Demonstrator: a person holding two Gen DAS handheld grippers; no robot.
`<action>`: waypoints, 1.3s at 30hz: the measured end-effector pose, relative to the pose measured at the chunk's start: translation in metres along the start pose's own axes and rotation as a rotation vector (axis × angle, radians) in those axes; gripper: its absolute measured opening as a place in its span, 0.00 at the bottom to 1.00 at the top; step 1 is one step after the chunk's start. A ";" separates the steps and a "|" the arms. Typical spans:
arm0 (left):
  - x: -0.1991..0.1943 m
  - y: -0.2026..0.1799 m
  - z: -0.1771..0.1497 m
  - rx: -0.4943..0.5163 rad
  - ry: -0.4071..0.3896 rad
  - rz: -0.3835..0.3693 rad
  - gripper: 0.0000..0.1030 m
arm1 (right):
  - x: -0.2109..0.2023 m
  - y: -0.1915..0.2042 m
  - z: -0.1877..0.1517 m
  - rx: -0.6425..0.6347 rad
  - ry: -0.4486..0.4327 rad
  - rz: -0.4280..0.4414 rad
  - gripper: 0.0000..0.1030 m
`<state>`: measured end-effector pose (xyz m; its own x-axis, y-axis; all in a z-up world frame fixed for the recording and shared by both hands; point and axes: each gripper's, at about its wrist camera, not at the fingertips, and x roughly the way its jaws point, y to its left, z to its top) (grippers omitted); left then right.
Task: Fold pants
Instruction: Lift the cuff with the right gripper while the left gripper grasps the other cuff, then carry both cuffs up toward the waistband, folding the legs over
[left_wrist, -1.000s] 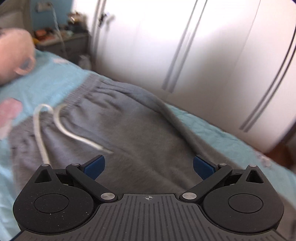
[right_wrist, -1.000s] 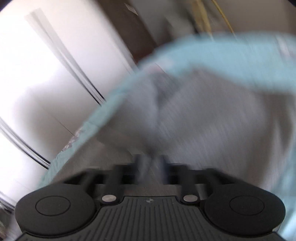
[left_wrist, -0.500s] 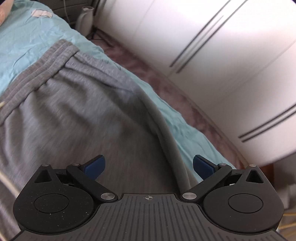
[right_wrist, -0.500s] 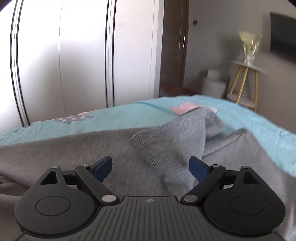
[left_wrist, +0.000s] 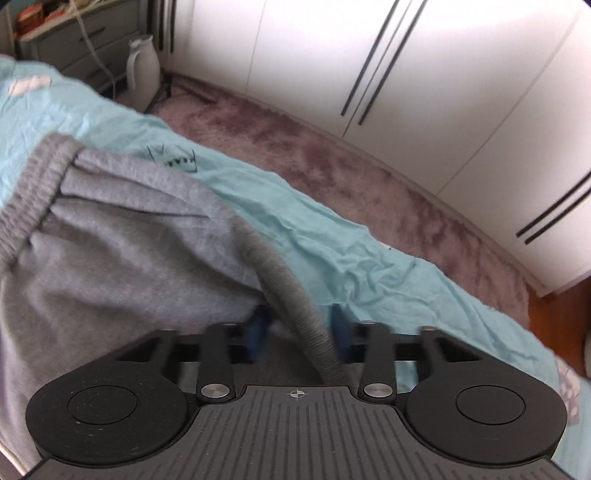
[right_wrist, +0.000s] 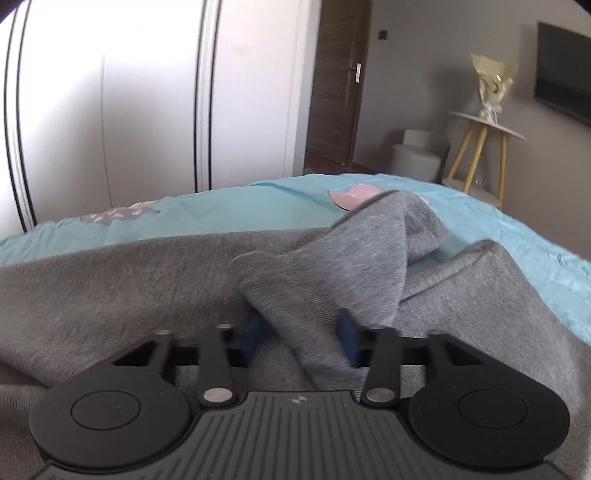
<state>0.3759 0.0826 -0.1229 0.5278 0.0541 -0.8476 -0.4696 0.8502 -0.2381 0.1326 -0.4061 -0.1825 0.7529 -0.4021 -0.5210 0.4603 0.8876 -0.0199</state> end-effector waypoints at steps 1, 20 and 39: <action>-0.003 0.001 0.001 0.009 -0.007 -0.015 0.11 | 0.001 -0.006 0.001 0.029 0.007 0.004 0.18; -0.251 0.111 -0.105 -0.020 -0.231 -0.423 0.11 | -0.070 -0.233 0.022 0.988 -0.034 0.284 0.04; -0.176 0.227 -0.210 -0.235 -0.194 -0.142 0.82 | -0.057 -0.265 -0.063 0.976 0.279 0.132 0.12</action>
<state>0.0279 0.1559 -0.1279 0.7139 0.0615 -0.6976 -0.5203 0.7132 -0.4696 -0.0619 -0.6040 -0.2012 0.7466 -0.1370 -0.6510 0.6575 0.3004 0.6910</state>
